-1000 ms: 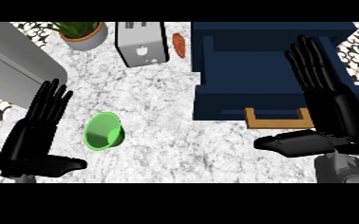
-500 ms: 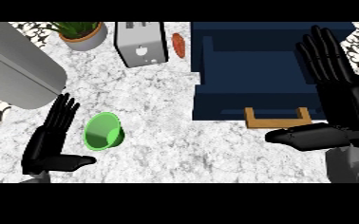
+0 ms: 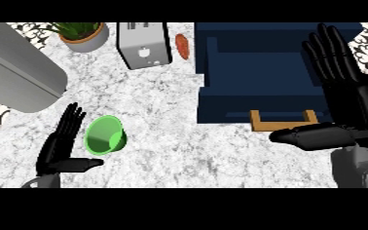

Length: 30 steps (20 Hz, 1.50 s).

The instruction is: Pick up the cup, place it into the drawer and close the drawer

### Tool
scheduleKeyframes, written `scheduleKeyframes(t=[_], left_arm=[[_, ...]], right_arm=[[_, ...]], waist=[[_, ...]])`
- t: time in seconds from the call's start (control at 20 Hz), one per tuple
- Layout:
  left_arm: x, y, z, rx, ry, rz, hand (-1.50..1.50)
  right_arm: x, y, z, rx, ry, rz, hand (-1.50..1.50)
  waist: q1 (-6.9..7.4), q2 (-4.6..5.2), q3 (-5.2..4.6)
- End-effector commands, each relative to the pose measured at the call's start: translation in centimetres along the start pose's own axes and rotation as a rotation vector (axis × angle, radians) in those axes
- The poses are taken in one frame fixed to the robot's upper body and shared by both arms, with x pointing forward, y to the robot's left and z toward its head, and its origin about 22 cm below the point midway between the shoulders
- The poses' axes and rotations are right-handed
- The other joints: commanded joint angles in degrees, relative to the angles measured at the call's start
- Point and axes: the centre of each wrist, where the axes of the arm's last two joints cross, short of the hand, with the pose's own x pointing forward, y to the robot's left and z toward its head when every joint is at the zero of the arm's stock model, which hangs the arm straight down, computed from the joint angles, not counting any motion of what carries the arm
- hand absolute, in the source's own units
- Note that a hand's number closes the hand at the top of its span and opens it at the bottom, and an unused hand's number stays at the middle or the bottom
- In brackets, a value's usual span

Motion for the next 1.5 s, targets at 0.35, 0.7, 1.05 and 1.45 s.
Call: scheduleKeyframes(t=[0.35, 0.7, 1.05, 1.45], left_arm=[[-4.7, -2.0, 0.3, 0.002, -0.033, 0.026, -1.5], [-4.4, -1.0, -0.1, -0.001, -0.053, 0.018, -1.5], [-4.0, -0.8, -0.7, -0.026, -0.07, 0.032, -1.5], [-3.2, -3.1, -3.6, -0.13, -0.089, 0.176, -1.5]], right_arm=[[1.2, -0.9, -0.8, 0.005, -0.004, 0.0, -1.5], [1.2, -1.9, -0.7, 0.027, -0.006, -0.011, -1.5], [0.8, -1.8, 0.7, 0.007, 0.008, -0.018, -1.5], [0.6, -1.1, -0.8, 0.017, -0.007, -0.004, -1.5]], waist=[[-0.37, 0.13, -0.06], [-0.69, 0.29, -0.11], [-1.19, 0.4, -0.15], [-1.0, 0.51, -0.16]])
